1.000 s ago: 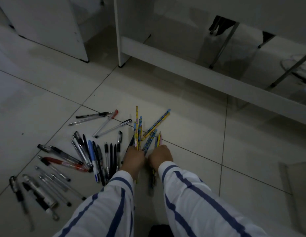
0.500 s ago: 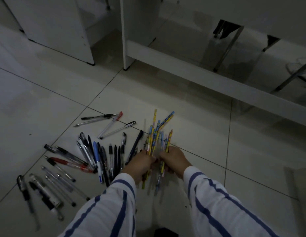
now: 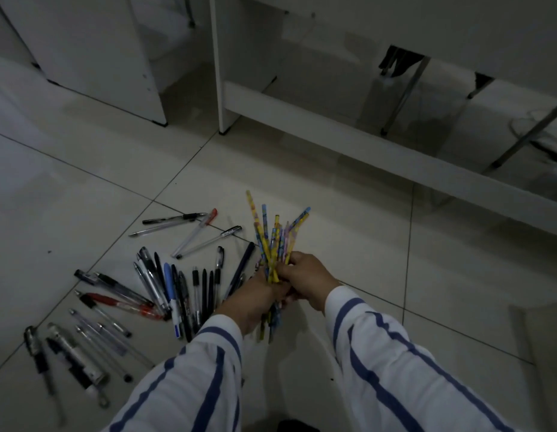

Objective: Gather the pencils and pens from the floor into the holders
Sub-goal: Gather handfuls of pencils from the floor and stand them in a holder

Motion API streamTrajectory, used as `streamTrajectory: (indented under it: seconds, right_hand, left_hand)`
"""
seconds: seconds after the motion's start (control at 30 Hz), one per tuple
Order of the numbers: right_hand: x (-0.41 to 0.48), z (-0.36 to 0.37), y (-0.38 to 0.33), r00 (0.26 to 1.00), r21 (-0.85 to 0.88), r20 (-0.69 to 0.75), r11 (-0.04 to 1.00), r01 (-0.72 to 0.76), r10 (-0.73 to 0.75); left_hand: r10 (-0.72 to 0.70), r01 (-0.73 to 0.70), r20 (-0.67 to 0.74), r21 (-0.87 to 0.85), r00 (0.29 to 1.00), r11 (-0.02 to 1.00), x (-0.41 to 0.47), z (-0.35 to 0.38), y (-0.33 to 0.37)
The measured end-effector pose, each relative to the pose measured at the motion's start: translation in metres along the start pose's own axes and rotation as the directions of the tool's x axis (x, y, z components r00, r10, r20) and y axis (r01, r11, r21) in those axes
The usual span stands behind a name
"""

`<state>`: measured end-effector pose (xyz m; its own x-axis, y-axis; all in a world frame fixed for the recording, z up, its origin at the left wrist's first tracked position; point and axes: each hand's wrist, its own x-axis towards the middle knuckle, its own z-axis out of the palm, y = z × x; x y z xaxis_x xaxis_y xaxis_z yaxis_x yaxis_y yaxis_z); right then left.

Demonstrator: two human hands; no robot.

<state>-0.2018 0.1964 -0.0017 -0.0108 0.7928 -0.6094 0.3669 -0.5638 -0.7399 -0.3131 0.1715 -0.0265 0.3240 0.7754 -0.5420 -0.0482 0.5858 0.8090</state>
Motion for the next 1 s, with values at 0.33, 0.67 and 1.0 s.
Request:
streamTrajectory:
  seconds: [0.33,0.67,1.0]
  right_hand:
    - [0.021,0.014,-0.002,0.991,-0.234,-0.067,0.967,0.101,-0.119]
    - [0.086,0.014,-0.009,0.972,-0.516,-0.203,0.856,-0.003,-0.119]
    - [0.102,0.019,-0.017,0.968,-0.669,-0.215,0.741,-0.051,-0.127]
  left_hand:
    - [-0.034,0.001,-0.251,-0.131,0.967,0.991,0.008,-0.009,0.005]
    - [-0.107,0.069,-0.292,-0.135,0.951,0.988,0.015,-0.022,-0.017]
    - [-0.057,0.048,-0.355,-0.036,0.933,0.998,0.015,-0.025,-0.02]
